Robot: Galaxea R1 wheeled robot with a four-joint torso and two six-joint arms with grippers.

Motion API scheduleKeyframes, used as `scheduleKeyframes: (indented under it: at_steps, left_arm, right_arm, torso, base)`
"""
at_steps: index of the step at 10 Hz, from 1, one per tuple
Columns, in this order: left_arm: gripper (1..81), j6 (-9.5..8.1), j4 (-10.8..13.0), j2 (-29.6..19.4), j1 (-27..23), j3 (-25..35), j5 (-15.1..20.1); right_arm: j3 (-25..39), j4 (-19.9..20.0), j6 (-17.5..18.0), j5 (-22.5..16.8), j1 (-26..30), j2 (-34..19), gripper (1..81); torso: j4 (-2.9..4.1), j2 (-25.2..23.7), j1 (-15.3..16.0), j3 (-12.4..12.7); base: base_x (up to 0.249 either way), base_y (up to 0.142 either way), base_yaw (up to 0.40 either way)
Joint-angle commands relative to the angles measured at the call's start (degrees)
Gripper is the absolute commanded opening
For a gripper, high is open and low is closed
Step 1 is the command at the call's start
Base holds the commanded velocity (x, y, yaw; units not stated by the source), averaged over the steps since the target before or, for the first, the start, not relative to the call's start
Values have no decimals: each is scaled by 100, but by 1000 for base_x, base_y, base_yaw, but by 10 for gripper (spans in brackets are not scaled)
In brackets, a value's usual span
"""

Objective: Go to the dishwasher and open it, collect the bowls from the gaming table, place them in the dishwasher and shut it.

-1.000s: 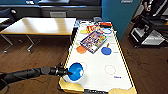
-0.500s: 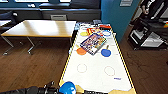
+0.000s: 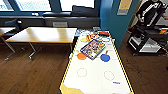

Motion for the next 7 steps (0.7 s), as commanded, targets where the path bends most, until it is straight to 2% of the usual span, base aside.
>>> scheduleKeyframes:
  at_steps: [1, 3, 4, 7]
  left_arm:
    - [10, 33, 859, 139, 457, -318, -122]
    - [10, 41, 1107, 236, 870, -540, -140]
    - [10, 33, 1283, 333, 1054, -637, -289]
    - [10, 41, 1582, 711, 1476, -1217, -333]
  right_arm:
    - [-59, -100, -20, -201, 51, -189, 10]
    - [-76, -100, -20, -210, 51, -207, 10]
    - [-76, -100, -20, -210, 51, -198, 10]
    - [-76, -109, -20, -219, 42, -145, 10]
  torso:
    - [0, 0, 0, 202]
    - [0, -2, -4, 393]
    - [0, -2, -6, 485]
    - [0, -9, -13, 771]
  base:
    - [0, 0, 0]
    - [0, 0, 0]
    - [0, 0, 0]
    - [0, 0, 0]
